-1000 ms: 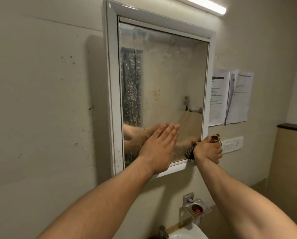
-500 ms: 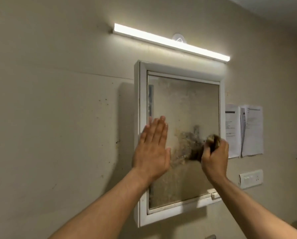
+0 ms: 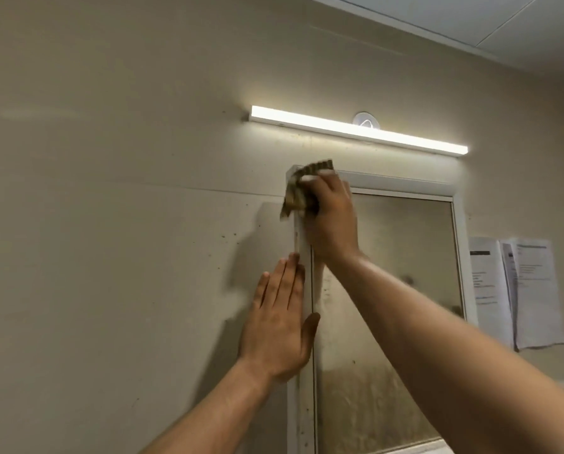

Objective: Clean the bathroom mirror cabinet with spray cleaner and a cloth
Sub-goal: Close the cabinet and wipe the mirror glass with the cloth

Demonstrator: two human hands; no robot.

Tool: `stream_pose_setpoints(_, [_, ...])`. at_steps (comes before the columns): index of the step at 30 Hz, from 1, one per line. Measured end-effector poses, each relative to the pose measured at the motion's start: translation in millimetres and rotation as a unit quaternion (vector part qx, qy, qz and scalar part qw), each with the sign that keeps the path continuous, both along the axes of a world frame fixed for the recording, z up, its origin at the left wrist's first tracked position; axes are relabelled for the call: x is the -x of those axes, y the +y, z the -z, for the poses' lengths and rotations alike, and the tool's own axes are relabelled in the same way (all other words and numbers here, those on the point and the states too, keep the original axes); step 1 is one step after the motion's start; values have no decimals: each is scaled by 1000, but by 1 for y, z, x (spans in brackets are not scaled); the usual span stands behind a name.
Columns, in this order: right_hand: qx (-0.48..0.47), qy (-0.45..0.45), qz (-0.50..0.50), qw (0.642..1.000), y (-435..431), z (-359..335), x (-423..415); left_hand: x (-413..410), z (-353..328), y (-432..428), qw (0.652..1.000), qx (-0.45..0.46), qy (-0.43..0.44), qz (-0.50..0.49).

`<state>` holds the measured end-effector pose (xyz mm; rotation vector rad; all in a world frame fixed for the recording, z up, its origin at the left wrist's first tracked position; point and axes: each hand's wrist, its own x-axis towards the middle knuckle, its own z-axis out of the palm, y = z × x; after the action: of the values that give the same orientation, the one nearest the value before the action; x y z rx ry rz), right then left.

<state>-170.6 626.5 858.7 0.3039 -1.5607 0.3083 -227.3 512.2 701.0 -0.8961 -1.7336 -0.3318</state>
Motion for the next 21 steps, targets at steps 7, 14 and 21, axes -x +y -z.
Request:
stream_pose_setpoints(7, [-206, -83, 114, 968, 30, 127, -15, 11, 15, -16, 997, -8, 22, 80])
stream_pose_setpoints(14, [-178, -118, 234, 949, 13, 22, -10, 11, -7, -12, 989, -3, 58, 137])
stream_pose_setpoints(21, [-254, -107, 183, 944, 17, 98, 8, 5, -23, -14, 978, -116, 21, 175])
